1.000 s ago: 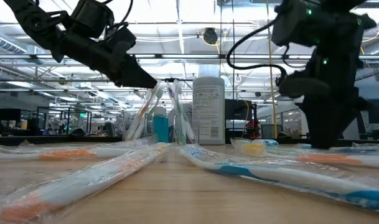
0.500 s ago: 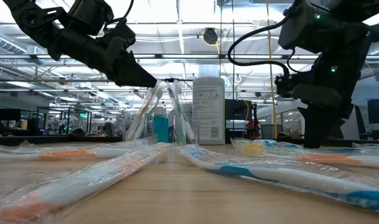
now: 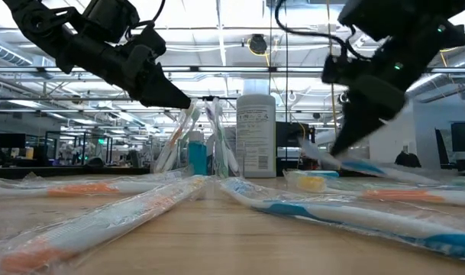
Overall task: Pick & Place toothbrushing station
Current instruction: Put the blue toothbrush into the transparent organizer
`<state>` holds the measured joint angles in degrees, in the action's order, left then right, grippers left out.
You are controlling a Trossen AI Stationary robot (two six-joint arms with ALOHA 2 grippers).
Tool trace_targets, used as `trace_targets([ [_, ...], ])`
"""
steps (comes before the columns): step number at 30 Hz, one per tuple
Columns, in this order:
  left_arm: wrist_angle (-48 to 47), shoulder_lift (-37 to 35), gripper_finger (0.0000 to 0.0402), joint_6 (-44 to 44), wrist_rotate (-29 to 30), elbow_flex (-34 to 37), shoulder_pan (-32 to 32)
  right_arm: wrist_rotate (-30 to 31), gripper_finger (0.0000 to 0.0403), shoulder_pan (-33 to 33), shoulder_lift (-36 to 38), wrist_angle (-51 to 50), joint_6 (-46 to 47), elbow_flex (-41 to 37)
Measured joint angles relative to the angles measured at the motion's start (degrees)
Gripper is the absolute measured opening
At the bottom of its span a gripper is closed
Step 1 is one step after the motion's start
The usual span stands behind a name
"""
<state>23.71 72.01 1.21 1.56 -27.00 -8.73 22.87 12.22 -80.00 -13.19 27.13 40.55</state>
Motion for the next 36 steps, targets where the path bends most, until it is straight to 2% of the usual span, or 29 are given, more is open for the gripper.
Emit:
trace_targets([
  [2,0.13,0.00,0.0154,0.10,0.02,0.00,-0.01,4.85,0.0001,-0.74,1.79,1.90,-3.10,-0.08],
  [5,0.10,0.00,0.0154,-0.08,0.00,0.00,0.04,11.29,0.0000,-1.89,3.73,10.16,-8.96,-0.06],
  [7,-0.13,0.00,0.0154,-0.05,-0.01,0.00,0.19,14.82,0.0000,-3.19,3.68,20.25,-14.82,-0.06],
  [9,-0.16,0.00,0.0154,-0.02,-0.04,0.00,0.43,15.35,0.0000,-5.19,2.63,34.02,-21.15,-0.06],
  [11,-0.03,0.00,0.0154,0.00,-0.03,0.00,0.60,11.45,0.0000,-7.54,-0.24,49.85,-28.01,0.02],
  [15,0.05,0.00,0.0154,0.02,-0.04,0.00,1.04,-1.99,0.0000,-12.16,-8.04,76.17,-37.72,-0.04],
  [18,0.20,-0.02,0.0154,0.04,-0.03,0.00,1.09,-4.89,0.0000,-15.96,-13.35,88.46,-40.45,0.47],
  [21,0.20,-0.02,0.0154,0.04,-0.02,0.00,1.07,-5.17,0.0000,-19.76,-17.69,90.96,-41.63,2.34],
  [26,0.19,-0.02,0.0154,0.04,-0.02,0.00,1.05,-7.80,0.0000,-24.14,-24.22,86.26,-39.16,6.41],
  [30,-0.26,-0.02,0.0154,0.03,-0.02,0.00,1.05,-7.89,0.0000,-24.50,-26.91,83.49,-38.79,6.69],
  [36,-1.65,-0.02,0.0154,-0.30,0.00,0.00,1.05,-7.87,0.0000,-23.11,-27.21,76.59,-38.52,6.69],
])
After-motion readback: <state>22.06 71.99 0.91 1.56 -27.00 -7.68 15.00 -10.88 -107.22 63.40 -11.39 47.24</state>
